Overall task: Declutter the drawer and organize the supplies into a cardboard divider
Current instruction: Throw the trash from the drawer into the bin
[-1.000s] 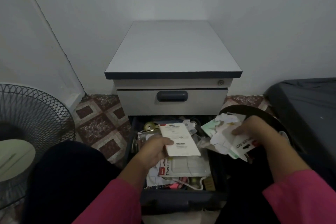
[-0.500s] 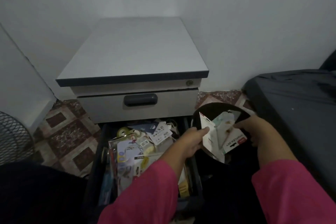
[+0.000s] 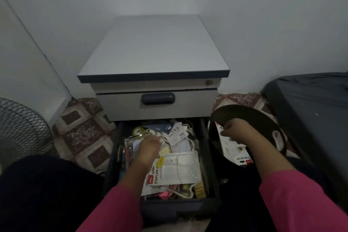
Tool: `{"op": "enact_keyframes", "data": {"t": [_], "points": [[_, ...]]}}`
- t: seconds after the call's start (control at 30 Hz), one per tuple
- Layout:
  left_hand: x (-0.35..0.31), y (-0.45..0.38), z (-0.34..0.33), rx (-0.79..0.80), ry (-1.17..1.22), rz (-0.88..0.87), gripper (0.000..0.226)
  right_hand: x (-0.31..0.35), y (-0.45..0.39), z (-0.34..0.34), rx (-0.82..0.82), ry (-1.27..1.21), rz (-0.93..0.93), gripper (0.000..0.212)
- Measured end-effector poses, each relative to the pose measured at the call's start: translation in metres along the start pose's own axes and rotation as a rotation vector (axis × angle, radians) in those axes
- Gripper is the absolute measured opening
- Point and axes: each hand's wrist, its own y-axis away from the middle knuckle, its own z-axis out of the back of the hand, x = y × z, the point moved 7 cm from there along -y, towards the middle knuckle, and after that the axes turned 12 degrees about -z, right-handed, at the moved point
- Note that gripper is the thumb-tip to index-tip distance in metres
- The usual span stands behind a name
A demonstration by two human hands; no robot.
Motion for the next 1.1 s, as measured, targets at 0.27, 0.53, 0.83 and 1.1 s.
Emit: {"op": "enact_keyframes", "data": {"t": [0.27, 0.53, 0.83, 1.1], "points": [[0.018, 0.001, 0.042, -0.156, -0.555, -0.163, 0.031, 0.055, 0.036, -0.107, 0.103, 0.197, 0.357, 0.059], [0.033, 0.018, 0.015, 0.275, -1.134, -0.268, 0.064, 0.054, 0.031, -0.144, 0.053, 0.465, 0.418, 0.102], [0.010, 0.015, 0.046, -0.131, -0.828, -0.258, 0.052, 0.049, 0.036, -0.143, 0.181, 0.209, 0.272, 0.093], [0.020, 0.021, 0.066, -0.245, -0.821, -0.035, 0.047, 0.047, 0.028, -0.125, 0.053, -0.049, 0.152, 0.102]]}}
